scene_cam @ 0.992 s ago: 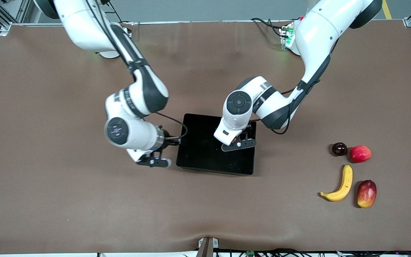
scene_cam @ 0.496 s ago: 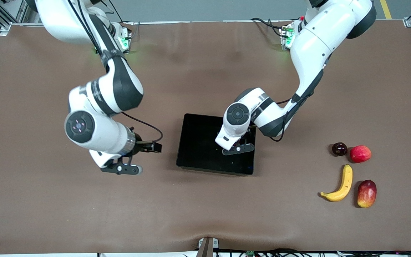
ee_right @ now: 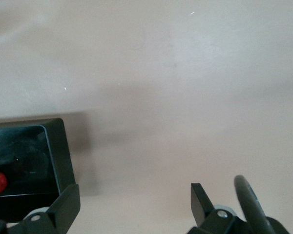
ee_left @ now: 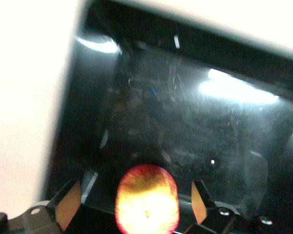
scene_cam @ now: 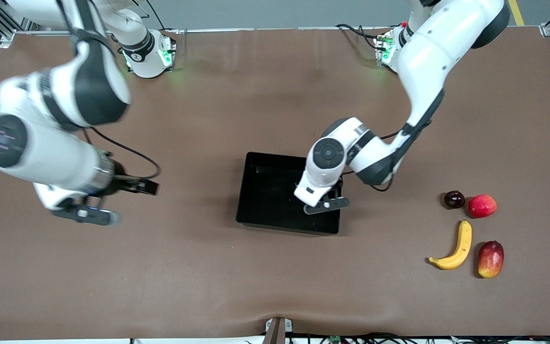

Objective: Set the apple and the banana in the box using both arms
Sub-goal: 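Open the left gripper over the box while the right gripper withdraws, then move the left gripper back to the yellow banana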

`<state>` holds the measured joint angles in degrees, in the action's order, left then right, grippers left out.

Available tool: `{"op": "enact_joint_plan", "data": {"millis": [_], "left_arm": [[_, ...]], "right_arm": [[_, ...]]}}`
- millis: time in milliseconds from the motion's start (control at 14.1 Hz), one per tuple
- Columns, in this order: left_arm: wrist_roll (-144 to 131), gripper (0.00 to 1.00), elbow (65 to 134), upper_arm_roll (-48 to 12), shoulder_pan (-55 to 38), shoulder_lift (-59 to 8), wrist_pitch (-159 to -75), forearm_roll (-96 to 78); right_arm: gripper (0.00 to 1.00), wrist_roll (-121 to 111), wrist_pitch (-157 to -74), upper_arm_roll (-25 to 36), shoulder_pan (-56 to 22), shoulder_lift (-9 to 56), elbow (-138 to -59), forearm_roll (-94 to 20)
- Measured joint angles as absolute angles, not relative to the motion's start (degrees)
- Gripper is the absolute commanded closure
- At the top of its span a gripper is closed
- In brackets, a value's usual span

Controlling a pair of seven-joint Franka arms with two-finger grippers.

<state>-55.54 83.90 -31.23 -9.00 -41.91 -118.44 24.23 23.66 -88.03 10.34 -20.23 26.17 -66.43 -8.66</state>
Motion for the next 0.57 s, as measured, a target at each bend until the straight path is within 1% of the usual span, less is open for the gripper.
{"op": "enact_joint_plan", "data": {"millis": [142, 283, 425, 567], "left_arm": [[-48.40, 0.00, 83.75, -31.31, -5.22, -36.94, -116.14, 22.96], [-39.70, 0.00, 83.92, -31.23, -0.59, -33.69, -115.03, 22.05], [-29.80, 0.00, 84.27, -31.06, 4.54, -32.93, -114.83, 21.98], [-20.34, 0.00, 84.81, -30.80, 9.69, -33.52, -114.88, 21.97]], "right_arm": [[0.00, 22.90, -88.14, 10.36, -18.69, 22.68, -69.44, -8.66], [0.00, 18.93, -89.62, 10.41, -16.98, 19.14, -74.15, -8.65], [0.00, 15.07, -90.77, 10.43, -14.18, 15.81, -78.61, -8.65], [0.00, 10.05, -91.38, 10.45, -10.97, 13.20, -81.49, -8.65]]}}
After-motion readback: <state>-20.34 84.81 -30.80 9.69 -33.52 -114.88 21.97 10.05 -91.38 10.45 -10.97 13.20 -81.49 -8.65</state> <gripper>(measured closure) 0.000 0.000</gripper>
